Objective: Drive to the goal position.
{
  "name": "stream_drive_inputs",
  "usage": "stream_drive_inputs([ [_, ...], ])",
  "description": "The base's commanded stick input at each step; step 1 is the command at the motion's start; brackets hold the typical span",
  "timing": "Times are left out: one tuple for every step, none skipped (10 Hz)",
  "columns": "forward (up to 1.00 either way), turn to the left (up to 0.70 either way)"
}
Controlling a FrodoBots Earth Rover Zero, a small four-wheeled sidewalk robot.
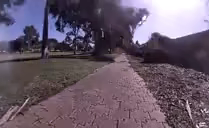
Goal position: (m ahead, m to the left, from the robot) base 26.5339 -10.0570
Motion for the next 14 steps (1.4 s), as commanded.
stream_drive_inputs([
  [0.7,0.02],
  [0.7,0.02],
  [0.7,0.02],
  [0.7,0.02],
  [0.7,0.02],
  [0.7,0.02],
  [0.7,0.02],
  [0.7,0.02],
  [0.7,0.02],
  [0.7,0.02],
  [0.7,0.02],
  [0.7,0.02],
  [0.7,0.02],
  [0.7,0.02],
])
